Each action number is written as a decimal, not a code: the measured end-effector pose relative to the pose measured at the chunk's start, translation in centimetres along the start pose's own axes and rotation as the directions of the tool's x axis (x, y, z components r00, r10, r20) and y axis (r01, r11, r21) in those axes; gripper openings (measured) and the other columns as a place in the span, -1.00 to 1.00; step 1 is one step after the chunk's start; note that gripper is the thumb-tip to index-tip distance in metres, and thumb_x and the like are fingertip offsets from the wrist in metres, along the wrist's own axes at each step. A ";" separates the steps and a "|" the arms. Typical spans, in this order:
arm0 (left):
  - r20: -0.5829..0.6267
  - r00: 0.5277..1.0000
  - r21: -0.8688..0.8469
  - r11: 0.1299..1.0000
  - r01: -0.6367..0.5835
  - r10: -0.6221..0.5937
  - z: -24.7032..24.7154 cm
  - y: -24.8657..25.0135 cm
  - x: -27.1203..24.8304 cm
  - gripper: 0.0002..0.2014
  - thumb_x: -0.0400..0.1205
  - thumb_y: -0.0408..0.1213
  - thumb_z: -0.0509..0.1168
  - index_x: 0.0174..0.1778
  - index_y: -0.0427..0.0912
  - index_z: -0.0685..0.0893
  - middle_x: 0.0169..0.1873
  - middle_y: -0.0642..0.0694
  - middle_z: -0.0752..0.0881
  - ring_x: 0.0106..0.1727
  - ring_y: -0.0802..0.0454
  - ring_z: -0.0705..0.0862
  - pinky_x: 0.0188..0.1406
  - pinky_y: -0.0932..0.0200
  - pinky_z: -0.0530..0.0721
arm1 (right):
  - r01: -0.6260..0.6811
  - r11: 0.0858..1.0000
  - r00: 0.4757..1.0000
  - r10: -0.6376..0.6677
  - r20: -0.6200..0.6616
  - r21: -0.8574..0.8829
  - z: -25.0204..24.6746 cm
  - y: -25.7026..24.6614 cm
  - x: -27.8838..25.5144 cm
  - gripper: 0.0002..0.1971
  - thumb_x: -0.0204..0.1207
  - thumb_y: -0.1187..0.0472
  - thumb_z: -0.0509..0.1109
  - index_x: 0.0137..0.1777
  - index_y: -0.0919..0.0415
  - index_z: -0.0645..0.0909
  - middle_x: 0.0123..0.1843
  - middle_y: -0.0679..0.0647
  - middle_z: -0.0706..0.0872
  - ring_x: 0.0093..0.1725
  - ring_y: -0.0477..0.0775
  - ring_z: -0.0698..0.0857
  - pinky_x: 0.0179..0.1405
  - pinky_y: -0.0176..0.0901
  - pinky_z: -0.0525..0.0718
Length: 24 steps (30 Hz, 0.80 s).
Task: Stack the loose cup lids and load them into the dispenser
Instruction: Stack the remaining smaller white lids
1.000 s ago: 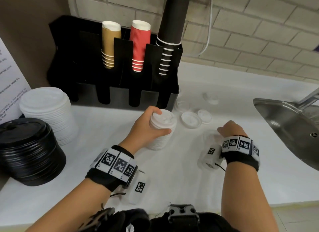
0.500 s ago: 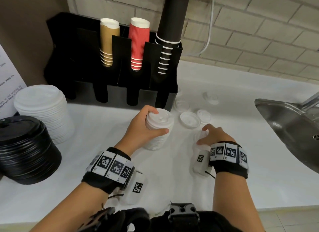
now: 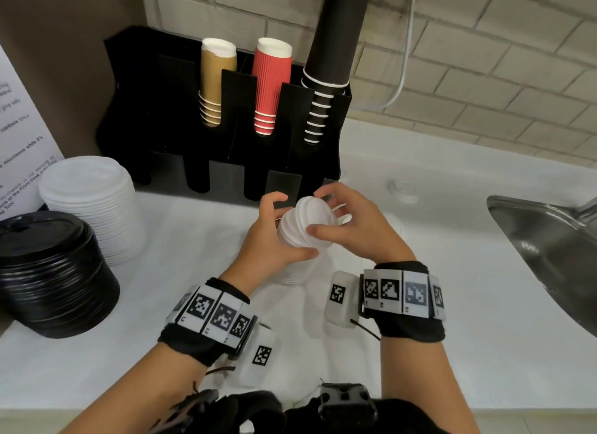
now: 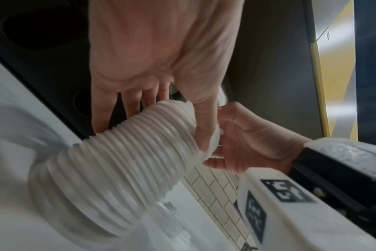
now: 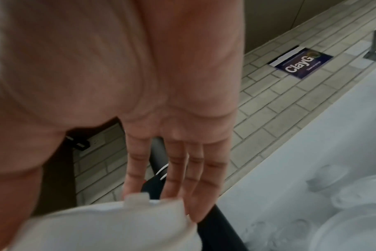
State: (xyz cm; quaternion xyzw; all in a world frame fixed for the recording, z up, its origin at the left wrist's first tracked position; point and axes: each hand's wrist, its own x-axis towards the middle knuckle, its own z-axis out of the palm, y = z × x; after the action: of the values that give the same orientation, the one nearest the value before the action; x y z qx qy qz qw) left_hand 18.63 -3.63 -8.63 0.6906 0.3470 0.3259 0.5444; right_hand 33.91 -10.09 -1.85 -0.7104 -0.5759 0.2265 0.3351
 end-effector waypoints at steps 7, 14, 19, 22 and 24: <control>0.000 1.000 -0.012 1.000 0.014 -0.014 0.0 0.0 -0.3 0.03 0.29 -0.39 0.68 0.55 0.00 0.15 0.17 0.02 0.65 0.18 0.18 0.63 0.07 0.37 0.56 | 0.028 0.992 0.998 -0.021 0.054 -0.127 0.9 -1.0 0.6 -0.60 0.33 0.14 0.58 0.18 -0.06 0.66 0.14 0.03 0.64 0.11 -0.03 0.60 -0.04 -0.42 0.47; 0.010 1.000 0.005 1.000 0.013 -0.013 -0.2 -0.1 -0.2 0.01 0.29 -0.34 0.68 0.53 0.01 0.17 0.13 0.11 0.66 0.15 0.34 0.60 -0.03 0.48 0.54 | 0.023 0.986 0.998 -0.012 0.068 -0.164 1.2 -1.3 0.7 -0.57 0.28 0.16 0.60 0.18 -0.03 0.69 0.12 0.02 0.61 0.11 0.00 0.61 -0.08 -0.49 0.48; 0.014 1.000 0.022 1.000 0.006 -0.007 -0.2 -0.3 -0.1 0.00 0.30 -0.32 0.68 0.52 0.03 0.18 0.12 0.18 0.64 0.10 0.42 0.58 -0.06 0.51 0.55 | 0.040 0.981 0.996 -0.023 0.091 -0.190 1.2 -1.1 0.9 -0.57 0.28 0.19 0.60 0.18 -0.04 0.70 0.10 -0.02 0.60 0.08 -0.08 0.56 -0.16 -0.58 0.42; 0.022 1.000 0.033 0.999 -0.013 0.013 -0.3 -0.4 -0.1 -0.11 0.29 -0.30 0.69 0.44 0.08 0.32 0.12 0.20 0.64 0.10 0.42 0.59 -0.08 0.54 0.56 | 0.045 0.981 0.996 -0.031 0.080 -0.191 1.4 -0.8 1.0 -0.57 0.27 0.16 0.62 0.17 -0.05 0.70 0.13 -0.02 0.62 0.10 -0.08 0.57 -0.15 -0.59 0.43; 0.019 0.999 0.037 0.999 -0.029 0.028 -0.3 -0.6 -0.1 -0.22 0.26 -0.28 0.70 0.32 0.09 0.43 0.12 0.19 0.65 0.09 0.40 0.62 -0.08 0.51 0.59 | 0.052 0.983 0.996 -0.039 0.076 -0.174 1.4 -0.6 0.9 -0.57 0.25 0.10 0.67 0.14 -0.04 0.70 0.12 -0.02 0.63 0.11 -0.07 0.61 -0.09 -0.54 0.48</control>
State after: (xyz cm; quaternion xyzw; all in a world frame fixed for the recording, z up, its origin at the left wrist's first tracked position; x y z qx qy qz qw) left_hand 18.21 -3.44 -9.15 0.7085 0.3380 0.3208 0.5300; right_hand 32.73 -8.81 -2.33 -0.7152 -0.6215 0.1926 0.2553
